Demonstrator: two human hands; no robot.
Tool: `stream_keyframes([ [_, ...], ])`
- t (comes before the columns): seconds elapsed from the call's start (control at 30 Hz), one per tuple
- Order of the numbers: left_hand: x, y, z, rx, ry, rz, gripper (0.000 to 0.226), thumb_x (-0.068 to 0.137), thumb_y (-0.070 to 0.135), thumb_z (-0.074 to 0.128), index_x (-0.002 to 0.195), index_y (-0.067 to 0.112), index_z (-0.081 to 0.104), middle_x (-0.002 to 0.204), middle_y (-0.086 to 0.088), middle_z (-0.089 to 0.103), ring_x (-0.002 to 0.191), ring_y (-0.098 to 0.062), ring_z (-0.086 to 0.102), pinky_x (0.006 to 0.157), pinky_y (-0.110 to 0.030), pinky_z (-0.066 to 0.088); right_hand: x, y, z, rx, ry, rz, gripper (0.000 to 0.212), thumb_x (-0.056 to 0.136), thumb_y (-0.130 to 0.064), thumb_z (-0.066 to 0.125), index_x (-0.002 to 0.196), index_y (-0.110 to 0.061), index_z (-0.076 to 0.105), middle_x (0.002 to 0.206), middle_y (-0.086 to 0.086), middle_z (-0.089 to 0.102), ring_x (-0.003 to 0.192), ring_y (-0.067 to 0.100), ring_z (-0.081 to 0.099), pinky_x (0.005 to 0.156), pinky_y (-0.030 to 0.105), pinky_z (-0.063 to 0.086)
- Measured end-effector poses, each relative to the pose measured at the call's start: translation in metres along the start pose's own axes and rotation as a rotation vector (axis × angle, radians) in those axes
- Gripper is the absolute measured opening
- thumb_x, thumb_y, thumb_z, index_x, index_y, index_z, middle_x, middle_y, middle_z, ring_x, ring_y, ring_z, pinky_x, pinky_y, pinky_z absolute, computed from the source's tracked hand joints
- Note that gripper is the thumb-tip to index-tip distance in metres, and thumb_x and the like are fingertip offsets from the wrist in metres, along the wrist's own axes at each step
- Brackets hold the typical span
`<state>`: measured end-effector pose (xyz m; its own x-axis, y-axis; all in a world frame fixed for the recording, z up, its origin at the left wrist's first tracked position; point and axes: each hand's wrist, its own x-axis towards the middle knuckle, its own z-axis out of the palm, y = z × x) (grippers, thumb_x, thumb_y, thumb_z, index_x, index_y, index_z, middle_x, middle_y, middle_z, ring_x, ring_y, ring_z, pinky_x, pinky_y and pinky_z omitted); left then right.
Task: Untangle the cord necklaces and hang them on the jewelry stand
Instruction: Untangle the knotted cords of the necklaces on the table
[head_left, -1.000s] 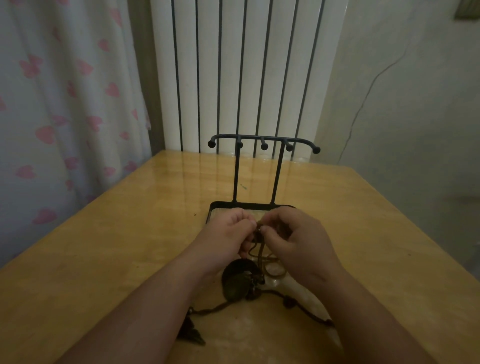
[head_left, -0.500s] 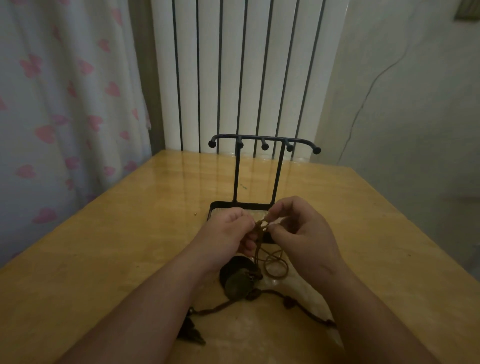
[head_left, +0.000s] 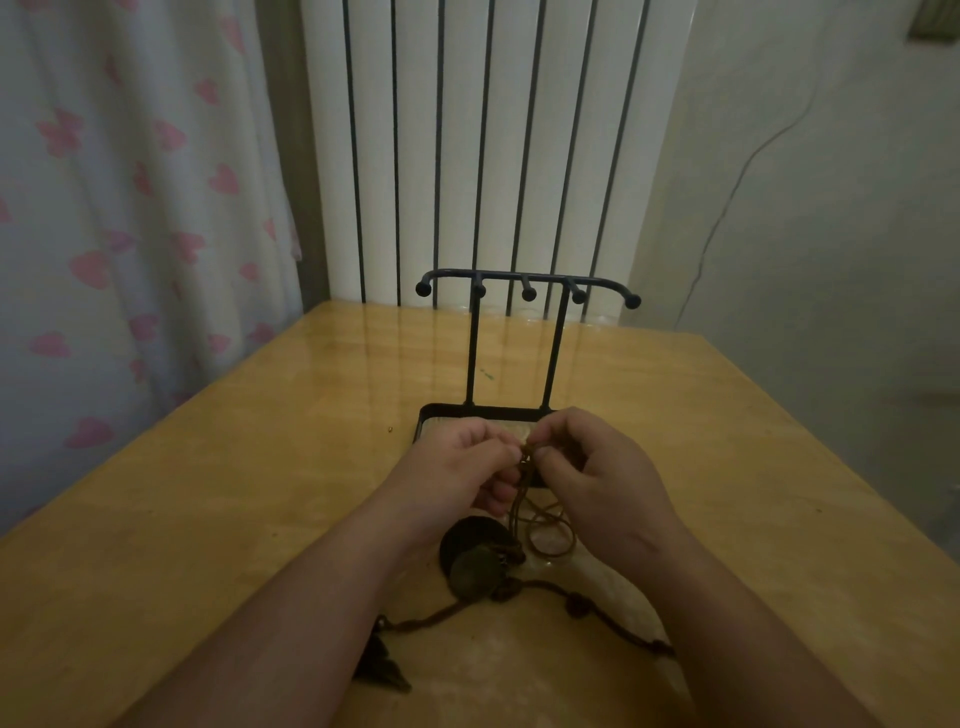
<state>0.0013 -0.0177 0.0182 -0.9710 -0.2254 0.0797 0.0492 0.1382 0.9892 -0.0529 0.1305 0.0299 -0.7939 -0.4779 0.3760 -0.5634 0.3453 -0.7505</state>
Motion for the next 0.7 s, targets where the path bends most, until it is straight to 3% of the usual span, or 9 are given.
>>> stream_keyframes([
  [0.17,0.0006,-0.0022,-0.0004,0.092,0.004,0.044,0.011,0.094,0.02,0.061,0.098,0.022,0.071,0.082,0.002,0.072,0.076,-0.014,0.068,0.072,-0.029,0.057,-0.0006,-0.0029,-0.0006,0.094,-0.013,0.048,0.013,0.093,-0.018,0.056,0.088,-0.028,0.062,0.084,-0.002,0.067,0.079,0.016,0.064,0.074,0.042,0.058],
  [0.33,-0.0012,-0.0006,-0.0013,0.06,-0.025,0.034,0.013,0.096,0.018,0.058,0.093,0.019,0.071,0.075,0.004,0.068,0.072,-0.013,0.064,0.071,-0.029,0.054,-0.001,-0.0047,-0.0033,0.21,0.012,0.099,0.01,0.091,-0.013,0.058,0.09,-0.022,0.064,0.086,0.0,0.067,0.078,0.014,0.064,0.07,0.033,0.057],
  [0.43,-0.0002,0.0007,0.0016,0.053,-0.017,0.002,0.018,0.097,0.019,0.054,0.088,0.018,0.069,0.071,0.003,0.065,0.068,-0.013,0.061,0.066,-0.028,0.051,-0.0012,-0.006,-0.0028,0.441,-0.002,0.187,0.011,0.09,-0.005,0.056,0.091,-0.013,0.063,0.078,-0.002,0.066,0.064,0.008,0.056,0.056,0.022,0.045],
  [0.6,0.0005,0.0011,0.0023,0.047,-0.001,-0.044,0.022,0.095,0.019,0.049,0.078,0.017,0.062,0.067,0.003,0.059,0.065,-0.014,0.057,0.064,-0.031,0.047,0.0006,-0.0026,-0.0023,0.789,-0.105,0.3,0.02,0.086,0.005,0.047,0.09,-0.012,0.057,0.071,0.002,0.059,0.06,0.015,0.043,0.054,0.029,0.033],
  [0.7,-0.0005,0.0009,0.0014,0.063,0.002,-0.062,0.021,0.095,0.02,0.047,0.078,0.016,0.059,0.069,0.0,0.057,0.066,-0.016,0.054,0.065,-0.033,0.046,0.0019,-0.0027,-0.0042,1.003,-0.151,0.346,0.025,0.068,0.001,0.043,0.088,-0.011,0.052,0.066,0.003,0.045,0.055,0.014,0.033,0.051,0.028,0.028],
])
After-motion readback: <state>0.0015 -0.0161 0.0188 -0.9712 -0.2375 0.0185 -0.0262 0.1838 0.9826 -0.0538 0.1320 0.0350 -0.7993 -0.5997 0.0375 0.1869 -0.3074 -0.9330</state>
